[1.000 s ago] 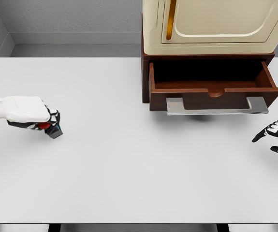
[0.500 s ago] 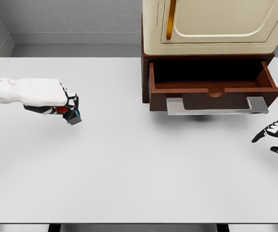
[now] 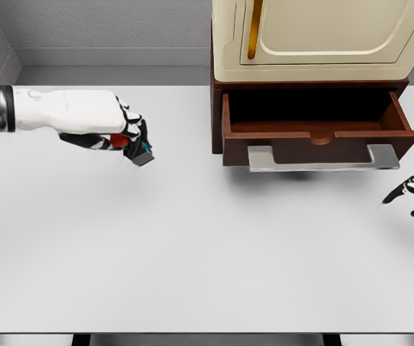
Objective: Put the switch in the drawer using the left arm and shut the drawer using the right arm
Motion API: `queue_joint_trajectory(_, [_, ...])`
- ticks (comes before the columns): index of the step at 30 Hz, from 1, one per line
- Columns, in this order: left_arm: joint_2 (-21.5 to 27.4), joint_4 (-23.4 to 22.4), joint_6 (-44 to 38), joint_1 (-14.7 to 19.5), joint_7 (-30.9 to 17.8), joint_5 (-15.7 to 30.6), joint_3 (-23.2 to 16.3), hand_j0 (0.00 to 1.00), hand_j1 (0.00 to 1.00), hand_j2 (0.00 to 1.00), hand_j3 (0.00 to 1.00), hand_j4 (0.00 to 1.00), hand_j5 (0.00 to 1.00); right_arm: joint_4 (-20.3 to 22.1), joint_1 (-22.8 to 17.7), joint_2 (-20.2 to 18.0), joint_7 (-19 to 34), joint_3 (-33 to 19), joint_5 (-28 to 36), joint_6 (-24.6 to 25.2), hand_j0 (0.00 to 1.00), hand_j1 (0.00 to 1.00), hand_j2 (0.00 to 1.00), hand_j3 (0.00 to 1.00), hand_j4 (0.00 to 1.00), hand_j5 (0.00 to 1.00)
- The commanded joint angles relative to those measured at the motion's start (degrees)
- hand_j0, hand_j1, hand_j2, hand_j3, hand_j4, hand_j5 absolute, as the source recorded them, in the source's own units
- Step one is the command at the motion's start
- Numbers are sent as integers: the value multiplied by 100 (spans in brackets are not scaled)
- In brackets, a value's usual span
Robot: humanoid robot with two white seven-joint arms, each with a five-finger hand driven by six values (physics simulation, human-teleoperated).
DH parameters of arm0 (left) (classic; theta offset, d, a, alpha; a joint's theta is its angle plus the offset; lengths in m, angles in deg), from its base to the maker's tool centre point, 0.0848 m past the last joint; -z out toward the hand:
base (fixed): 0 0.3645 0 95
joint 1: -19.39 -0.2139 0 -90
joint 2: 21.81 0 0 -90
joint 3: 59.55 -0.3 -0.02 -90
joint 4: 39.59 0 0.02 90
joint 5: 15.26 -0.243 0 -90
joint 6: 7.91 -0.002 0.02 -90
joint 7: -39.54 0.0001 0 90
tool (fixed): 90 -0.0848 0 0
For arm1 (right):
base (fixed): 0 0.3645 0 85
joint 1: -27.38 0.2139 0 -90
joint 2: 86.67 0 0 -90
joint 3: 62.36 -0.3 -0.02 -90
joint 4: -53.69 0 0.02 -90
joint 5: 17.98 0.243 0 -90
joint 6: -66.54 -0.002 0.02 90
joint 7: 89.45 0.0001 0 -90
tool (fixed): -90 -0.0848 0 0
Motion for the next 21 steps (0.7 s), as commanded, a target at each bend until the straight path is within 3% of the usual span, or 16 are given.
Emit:
queue_joint_trajectory(1, [-107,2,-35,9,-42,182,12,35,35,35,35,35,35,2,0,-79,-2,-16,103,16,63,63,63,63,63,63])
queue_joint_trajectory(14, [-1189,-139,-35,264,-42,199,21,35,35,35,35,35,35,2,105,-96,-2,37,103,16,63,63,63,63,63,63])
queue_joint_trajectory(21, [-1505,-130,-35,668,-42,304,12,35,35,35,35,35,35,2,132,-96,-2,107,103,16,63,63,63,63,63,63])
